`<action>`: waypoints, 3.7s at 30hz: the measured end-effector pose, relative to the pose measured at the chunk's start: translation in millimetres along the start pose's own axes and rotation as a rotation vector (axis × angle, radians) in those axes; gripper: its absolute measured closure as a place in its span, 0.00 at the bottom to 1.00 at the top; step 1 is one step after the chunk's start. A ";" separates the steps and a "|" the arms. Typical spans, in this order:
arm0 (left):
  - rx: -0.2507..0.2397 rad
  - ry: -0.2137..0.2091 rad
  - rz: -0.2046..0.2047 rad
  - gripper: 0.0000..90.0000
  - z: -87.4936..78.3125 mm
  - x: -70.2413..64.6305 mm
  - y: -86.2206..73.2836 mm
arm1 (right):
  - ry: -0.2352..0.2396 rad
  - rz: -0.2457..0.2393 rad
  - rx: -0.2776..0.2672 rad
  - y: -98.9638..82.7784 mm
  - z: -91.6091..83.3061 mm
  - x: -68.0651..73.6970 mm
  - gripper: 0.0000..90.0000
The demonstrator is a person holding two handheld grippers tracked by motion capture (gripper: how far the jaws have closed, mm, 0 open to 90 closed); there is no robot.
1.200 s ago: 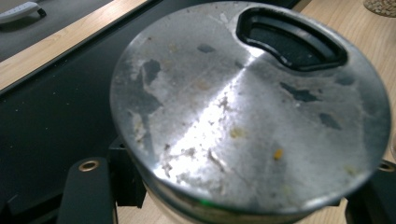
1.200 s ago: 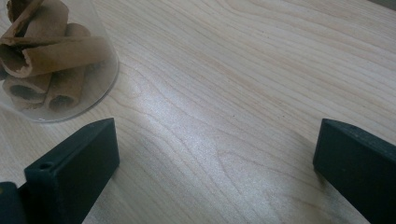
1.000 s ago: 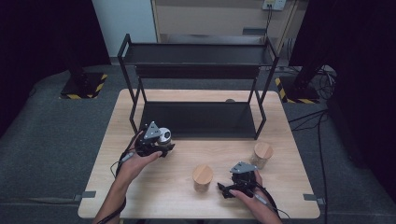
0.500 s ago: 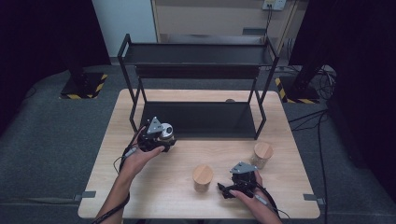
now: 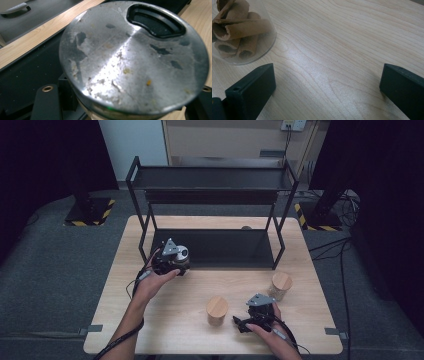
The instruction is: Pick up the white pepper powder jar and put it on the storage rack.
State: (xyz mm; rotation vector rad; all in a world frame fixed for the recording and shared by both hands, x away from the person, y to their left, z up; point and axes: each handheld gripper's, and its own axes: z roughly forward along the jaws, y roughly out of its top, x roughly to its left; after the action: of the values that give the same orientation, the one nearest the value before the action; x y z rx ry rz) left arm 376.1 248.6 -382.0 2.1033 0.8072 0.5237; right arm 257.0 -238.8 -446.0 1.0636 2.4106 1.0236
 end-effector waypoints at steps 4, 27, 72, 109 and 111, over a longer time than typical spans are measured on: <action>-0.002 0.009 -0.008 0.32 3.1 2.0 1.4 | -0.001 0.001 0.000 -0.2 0.0 0.3 0.01; 0.016 0.045 -0.018 0.32 23.6 8.5 15.0 | -0.001 0.002 -0.001 -1.3 -1.1 0.8 0.01; 0.035 0.094 -0.094 0.32 55.0 22.1 10.4 | 0.004 0.000 -0.001 -2.4 -2.4 0.5 0.01; 0.030 0.062 -0.169 0.32 65.7 34.3 4.0 | 0.004 0.000 0.001 -3.6 -3.9 0.8 0.01; 0.029 0.059 -0.174 0.32 65.8 35.4 3.5 | 0.004 0.000 0.001 -3.6 -3.9 0.8 0.01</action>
State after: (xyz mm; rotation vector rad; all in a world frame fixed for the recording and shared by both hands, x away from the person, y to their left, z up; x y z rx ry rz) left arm 442.1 236.3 -414.9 2.0282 1.0266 0.4843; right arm 252.6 -241.8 -445.9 1.0625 2.4148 1.0261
